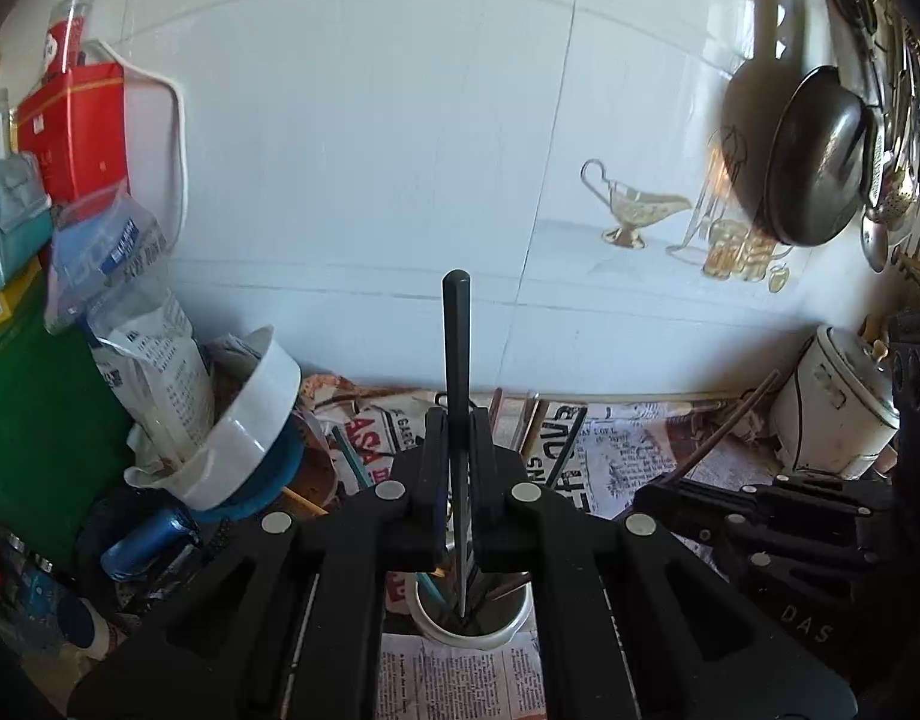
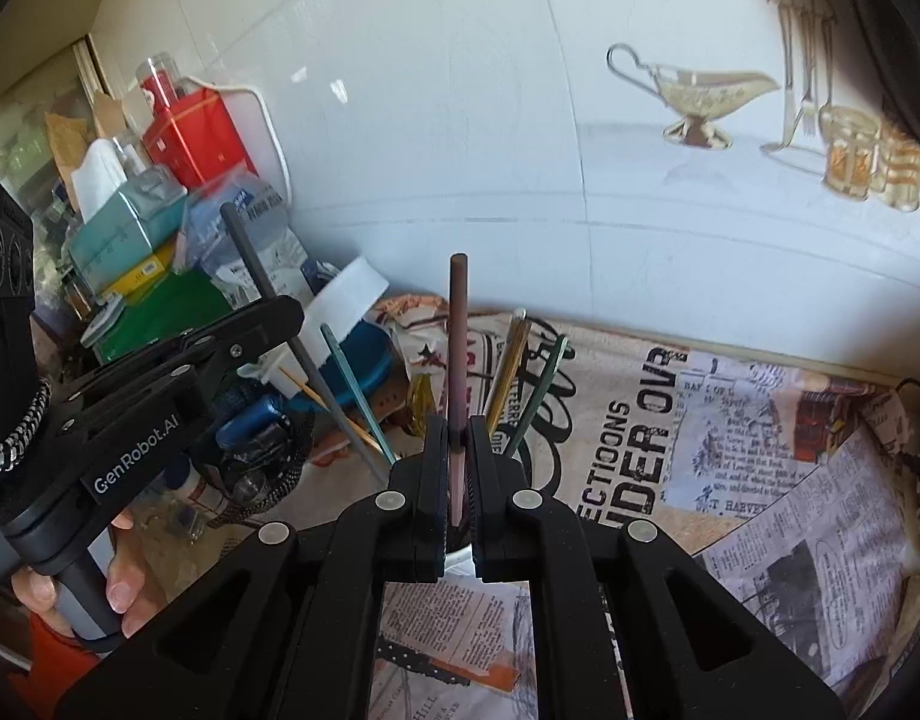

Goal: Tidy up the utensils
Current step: 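Carry the grey chopstick in the left tool and pink chopstick in the right tool to the cup, then open both tools to drop the chopsticks into the white cup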

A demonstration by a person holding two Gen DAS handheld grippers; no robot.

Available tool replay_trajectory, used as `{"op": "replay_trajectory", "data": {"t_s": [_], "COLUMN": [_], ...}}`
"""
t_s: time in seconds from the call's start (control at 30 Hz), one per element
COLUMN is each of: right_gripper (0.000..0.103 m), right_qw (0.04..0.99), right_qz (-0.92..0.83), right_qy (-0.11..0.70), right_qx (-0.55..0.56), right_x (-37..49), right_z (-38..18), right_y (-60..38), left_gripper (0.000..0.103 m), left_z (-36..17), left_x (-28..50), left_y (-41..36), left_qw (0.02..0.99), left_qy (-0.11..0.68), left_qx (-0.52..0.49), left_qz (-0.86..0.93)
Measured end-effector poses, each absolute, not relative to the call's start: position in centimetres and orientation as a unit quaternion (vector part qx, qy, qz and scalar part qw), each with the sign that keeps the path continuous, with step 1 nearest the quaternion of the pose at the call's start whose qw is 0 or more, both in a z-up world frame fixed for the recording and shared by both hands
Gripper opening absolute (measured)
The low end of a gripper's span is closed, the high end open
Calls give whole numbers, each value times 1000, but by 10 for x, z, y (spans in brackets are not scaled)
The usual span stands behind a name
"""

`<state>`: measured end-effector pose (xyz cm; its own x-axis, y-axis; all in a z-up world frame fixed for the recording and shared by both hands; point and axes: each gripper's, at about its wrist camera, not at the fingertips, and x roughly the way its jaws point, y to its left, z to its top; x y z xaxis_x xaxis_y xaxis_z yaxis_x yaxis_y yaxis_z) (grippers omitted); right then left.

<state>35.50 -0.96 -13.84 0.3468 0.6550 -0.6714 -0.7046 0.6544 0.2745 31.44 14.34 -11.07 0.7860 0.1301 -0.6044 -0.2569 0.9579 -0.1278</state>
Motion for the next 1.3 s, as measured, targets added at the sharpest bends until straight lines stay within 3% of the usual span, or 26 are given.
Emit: {"op": "replay_trajectory", "data": {"t_s": [0.67, 0.77, 0.8, 0.9, 1.0, 1.3], "right_gripper": [6, 12, 20, 28, 28, 28], "right_qw": [787, 789, 789, 800, 814, 866], "right_qz": [401, 397, 397, 394, 388, 379], "right_qy": [462, 462, 462, 446, 426, 323], "right_qx": [-79, -80, -80, -74, -73, -35], "right_x": [366, 366, 365, 359, 350, 306], "right_z": [-189, -187, -186, -175, -160, -87], "right_y": [16, 12, 10, -1, -13, -71], "left_gripper": [4, 5, 7, 17, 31, 39], "left_z": [-177, -174, -172, -163, -150, -76], "left_x": [330, 326, 324, 317, 305, 238], "left_y": [150, 147, 147, 143, 140, 118], "left_qw": [901, 902, 902, 904, 910, 947], "left_qy": [405, 405, 405, 400, 386, 293], "left_qx": [-116, -112, -111, -107, -105, -85], "left_qz": [99, 100, 101, 105, 108, 103]}}
